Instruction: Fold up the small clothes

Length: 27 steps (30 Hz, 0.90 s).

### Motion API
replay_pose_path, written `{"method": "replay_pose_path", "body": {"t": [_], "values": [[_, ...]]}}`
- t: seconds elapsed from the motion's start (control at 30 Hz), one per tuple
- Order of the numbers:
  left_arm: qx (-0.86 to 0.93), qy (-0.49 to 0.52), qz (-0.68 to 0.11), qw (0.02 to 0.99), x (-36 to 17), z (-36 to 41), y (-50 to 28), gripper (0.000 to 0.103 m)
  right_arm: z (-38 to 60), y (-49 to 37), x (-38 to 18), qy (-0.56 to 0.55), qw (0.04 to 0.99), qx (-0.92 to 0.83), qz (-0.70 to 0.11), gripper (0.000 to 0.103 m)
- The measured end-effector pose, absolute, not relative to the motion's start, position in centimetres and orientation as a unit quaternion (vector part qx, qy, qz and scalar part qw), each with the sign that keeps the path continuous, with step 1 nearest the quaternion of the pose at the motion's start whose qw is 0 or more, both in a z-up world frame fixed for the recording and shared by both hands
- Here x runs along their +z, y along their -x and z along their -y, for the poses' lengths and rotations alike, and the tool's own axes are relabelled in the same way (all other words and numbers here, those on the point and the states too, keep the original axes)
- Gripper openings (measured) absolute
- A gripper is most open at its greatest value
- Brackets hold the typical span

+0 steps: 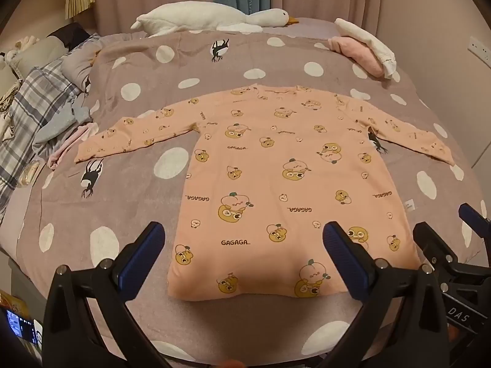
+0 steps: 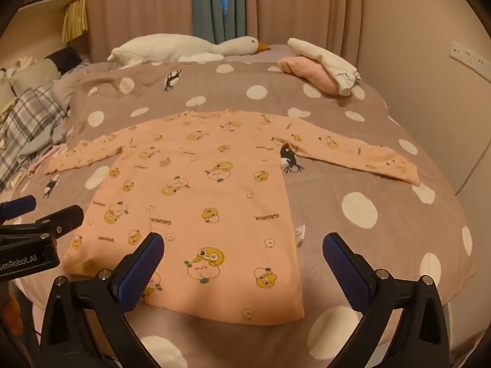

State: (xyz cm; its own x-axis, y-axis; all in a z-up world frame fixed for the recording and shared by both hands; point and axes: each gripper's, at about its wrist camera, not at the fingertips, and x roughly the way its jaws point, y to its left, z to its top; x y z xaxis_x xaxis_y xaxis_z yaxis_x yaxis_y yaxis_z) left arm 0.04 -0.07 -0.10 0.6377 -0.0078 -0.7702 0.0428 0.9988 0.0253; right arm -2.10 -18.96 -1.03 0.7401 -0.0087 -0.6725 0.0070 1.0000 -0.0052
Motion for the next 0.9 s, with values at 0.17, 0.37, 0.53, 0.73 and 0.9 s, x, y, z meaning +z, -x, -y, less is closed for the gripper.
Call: {"method": "replay_pose_path", "body": {"t": [0.17, 0.37, 0.53, 0.73, 0.9], "values": [[-0.02, -0.024, -0.43, 0.902, 0.3, 1.1, -0.3, 0.103, 19.0, 2.2, -1.6, -0.002, 0.932, -0.004, -0.363, 0.102], [-0.024, -0.019, -0.424, 0.905, 0.3, 0.7, 0.4, 0.103, 19.3, 2.2, -0.4, -0.001, 0.934, -0.002, -0.357, 0.102], [-0.023, -0.021, -0.421, 0.907, 0.4, 0.5, 0.6, 0.103, 19.0, 2.6, -0.6, -0.001, 0.935, -0.001, -0.354, 0.102], [-0.023, -0.022, -0.42, 0.907, 0.4, 0.5, 0.6, 0.103, 19.0, 2.6, -0.8, -0.002, 0.935, -0.001, -0.354, 0.102], [-0.023, -0.021, -0.42, 0.907, 0.4, 0.5, 0.6, 0.103, 19.0, 2.6, -0.8, -0.002, 0.935, -0.002, -0.354, 0.102]]}}
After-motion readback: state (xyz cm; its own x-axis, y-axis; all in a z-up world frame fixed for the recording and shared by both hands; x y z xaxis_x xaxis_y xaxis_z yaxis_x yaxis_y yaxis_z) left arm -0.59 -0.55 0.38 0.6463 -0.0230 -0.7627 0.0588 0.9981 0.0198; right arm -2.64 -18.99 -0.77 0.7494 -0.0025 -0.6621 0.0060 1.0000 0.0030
